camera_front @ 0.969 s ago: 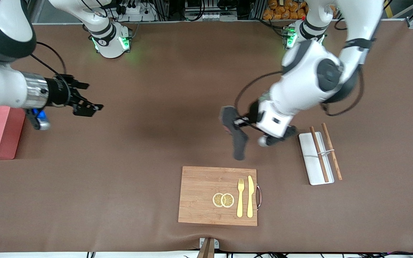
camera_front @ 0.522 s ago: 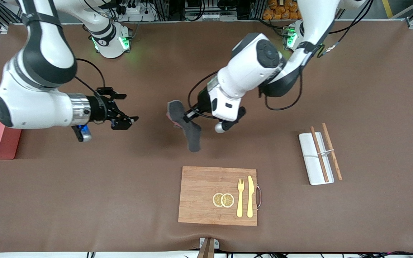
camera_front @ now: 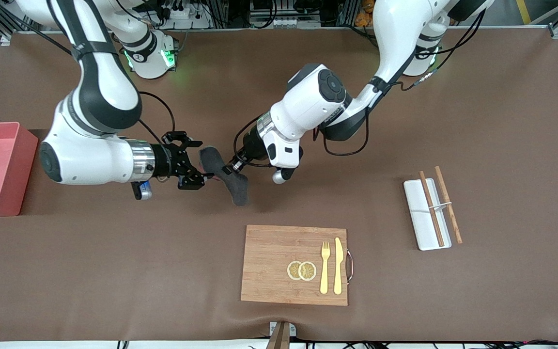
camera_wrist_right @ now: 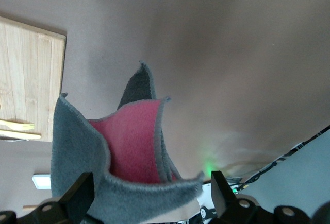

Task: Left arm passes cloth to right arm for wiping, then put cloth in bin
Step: 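Grasp the hanging cloth with the right gripper beside the left gripper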

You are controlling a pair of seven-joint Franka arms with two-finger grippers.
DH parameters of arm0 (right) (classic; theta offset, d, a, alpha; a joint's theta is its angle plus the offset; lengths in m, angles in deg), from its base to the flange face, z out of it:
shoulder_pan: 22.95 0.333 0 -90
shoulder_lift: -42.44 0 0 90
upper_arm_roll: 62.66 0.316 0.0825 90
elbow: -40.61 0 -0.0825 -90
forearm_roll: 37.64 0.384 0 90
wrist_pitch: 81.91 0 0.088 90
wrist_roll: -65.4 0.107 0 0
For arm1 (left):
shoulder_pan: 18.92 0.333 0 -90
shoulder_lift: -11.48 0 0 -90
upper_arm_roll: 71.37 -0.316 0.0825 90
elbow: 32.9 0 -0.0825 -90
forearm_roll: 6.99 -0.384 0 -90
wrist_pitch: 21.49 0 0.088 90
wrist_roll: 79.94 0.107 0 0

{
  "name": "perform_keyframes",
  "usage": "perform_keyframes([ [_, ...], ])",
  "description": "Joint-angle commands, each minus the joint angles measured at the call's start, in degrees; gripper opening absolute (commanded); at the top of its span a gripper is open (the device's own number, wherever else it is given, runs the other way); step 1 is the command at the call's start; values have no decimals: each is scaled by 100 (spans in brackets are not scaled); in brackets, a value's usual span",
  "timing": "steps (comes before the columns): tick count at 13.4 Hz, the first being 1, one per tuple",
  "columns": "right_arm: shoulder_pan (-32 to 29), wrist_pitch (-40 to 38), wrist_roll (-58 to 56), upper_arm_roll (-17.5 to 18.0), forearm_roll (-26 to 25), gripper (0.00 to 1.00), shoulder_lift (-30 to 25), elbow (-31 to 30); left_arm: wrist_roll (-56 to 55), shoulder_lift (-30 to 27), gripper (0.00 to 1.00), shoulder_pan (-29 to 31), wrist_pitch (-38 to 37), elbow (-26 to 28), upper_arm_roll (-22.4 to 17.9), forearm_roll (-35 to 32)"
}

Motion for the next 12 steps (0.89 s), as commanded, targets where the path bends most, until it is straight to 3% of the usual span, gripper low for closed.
perform_keyframes([
  [1, 140, 283, 86, -57, 134, 93, 57, -88, -190, 166, 0, -181, 109, -264, -55, 79],
  [2, 202, 354, 86, -57, 134, 77, 75, -97, -190, 167, 0, -190, 126, -264, -63, 79],
  [4, 193, 346, 95, -57, 125, 8, 110, -88, -199, 167, 0, -182, 127, -263, -63, 79],
  [5, 159, 320, 95, -57, 125, 0, 110, -88, -199, 158, 0, -164, 127, -255, -63, 88],
  [7, 150, 311, 95, -57, 116, 0, 119, -141, -190, 140, 0, -120, 118, -255, -63, 88],
  [8, 132, 302, 95, -57, 107, 0, 119, -141, -190, 114, 8, -103, 109, -255, -63, 88],
  [11, 141, 311, 95, -66, 107, 0, 119, -150, -190, 70, 52, -76, 13, -246, -63, 62],
  [12, 141, 302, 95, -66, 107, 0, 119, -141, -181, 61, 82, -50, -49, -246, -63, 18],
])
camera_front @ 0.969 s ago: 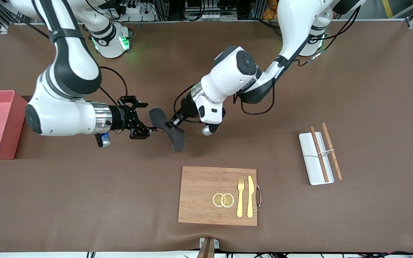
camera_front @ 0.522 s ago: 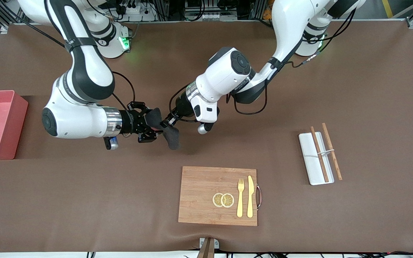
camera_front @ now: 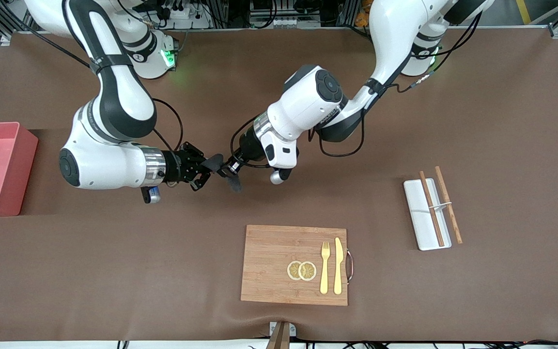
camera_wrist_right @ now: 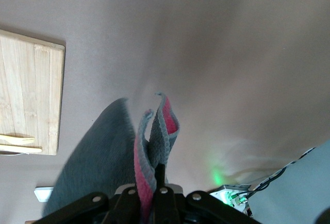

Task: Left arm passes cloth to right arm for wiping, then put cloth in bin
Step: 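Grasp the hanging cloth with the right gripper beside the left gripper, then release the cloth from the left gripper and withdraw it toward the tray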

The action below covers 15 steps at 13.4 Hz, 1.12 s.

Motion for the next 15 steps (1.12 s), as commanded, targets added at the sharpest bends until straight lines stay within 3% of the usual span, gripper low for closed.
perform_keyframes([
  [1, 8, 11, 63, -27, 97, 0, -35, -46, -24, -68, 100, 3, -160, -83, -47, -26],
  [4, -27, 2, -33, -53, -61, 0, -35, -28, -7, -383, 100, 125, -1175, -21, -284, -403],
  [7, -264, 28, -586, -53, -632, 0, -35, -11, 194, -858, 100, 835, -2415, 32, -293, -746],
  [8, -282, 46, -831, -53, -859, 0, -26, -11, 500, -1007, 100, 1116, -2836, 32, -284, -817],
  [12, -344, 230, -1439, -53, -2625, 0, 166, -63, 2652, -1325, 100, 1987, -4384, 40, -302, -1044],
  [15, -274, 615, -1624, -53, -2918, 0, 273, -352, 3821, -1474, 100, 2532, -5247, 41, -258, -2037],
])
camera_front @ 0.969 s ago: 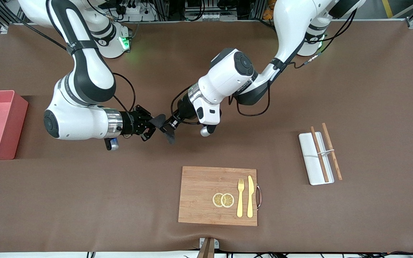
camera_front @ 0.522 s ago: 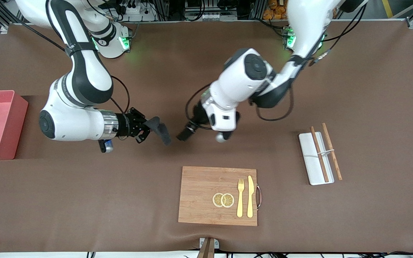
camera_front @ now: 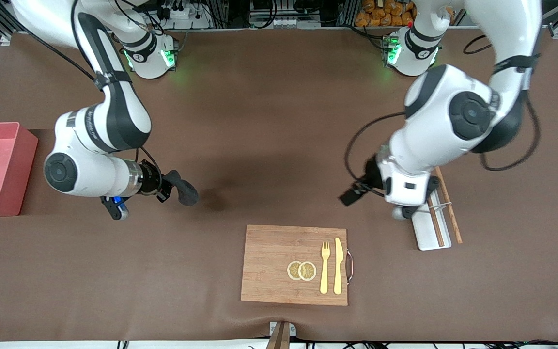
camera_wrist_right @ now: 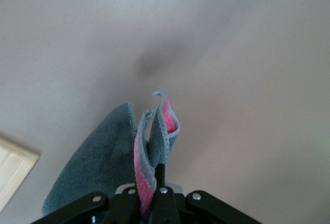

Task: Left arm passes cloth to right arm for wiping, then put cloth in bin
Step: 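Release the cloth from the left gripper and withdraw it toward the tray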

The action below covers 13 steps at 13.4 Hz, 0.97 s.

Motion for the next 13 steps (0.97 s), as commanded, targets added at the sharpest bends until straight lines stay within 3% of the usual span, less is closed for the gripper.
perform_keyframes([
  [1, 29, 497, -215, 53, -236, 0, 141, -359, 1060, -325, 100, 428, -528, 164, 62, -456],
  [4, 55, 1777, -497, 62, -227, 0, 221, -1219, 1931, -650, 100, 902, -986, 164, 71, -456],
  [6, -49, 2064, -916, 44, -297, 0, 195, -1503, 2266, -905, 100, 1070, -1276, 172, 71, -456],
  [10, -1321, 2011, -3032, 18, -332, 0, 221, -1670, 3057, -1275, 100, 1395, -1725, 216, 62, -439],
  [13, -2148, 2081, -3958, 18, -1242, 0, 457, -1470, 3891, -1731, 100, 1475, -1716, 567, -262, -325],
])
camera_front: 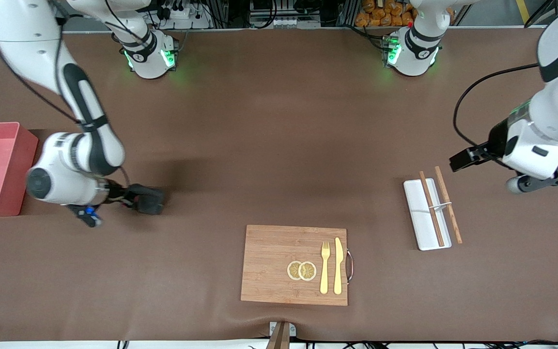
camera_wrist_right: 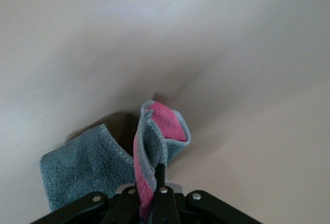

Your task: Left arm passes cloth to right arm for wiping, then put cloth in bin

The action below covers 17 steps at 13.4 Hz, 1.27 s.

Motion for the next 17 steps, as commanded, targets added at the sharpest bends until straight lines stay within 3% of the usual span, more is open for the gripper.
perform_keyframes([
  [1, -688, 57, -519, 122, -1036, 0, 202, 264, 564, -678, 100, 53, 6, 620, -291, 125],
  [4, -1356, 57, -1432, 122, -1891, 0, 422, 757, 1064, -1137, 100, -394, 6, 920, -1072, 390],
  [8, -1473, -101, -1593, 131, -3551, 0, 379, 1390, 1303, -1260, 100, -413, -20, 868, -1206, 346],
  [12, -1298, -49, -945, 166, -3484, 0, 598, 1330, 1330, -1217, 100, -440, -223, 859, -1198, 372],
  [15, -815, -75, 467, 236, -3466, 0, 598, 927, 1321, -1199, 100, -448, -196, 842, -1180, 372],
  [17, -690, -110, 1033, 498, -3048, 0, 520, 724, 1321, -1182, 100, -457, -187, 842, -1154, 363],
])
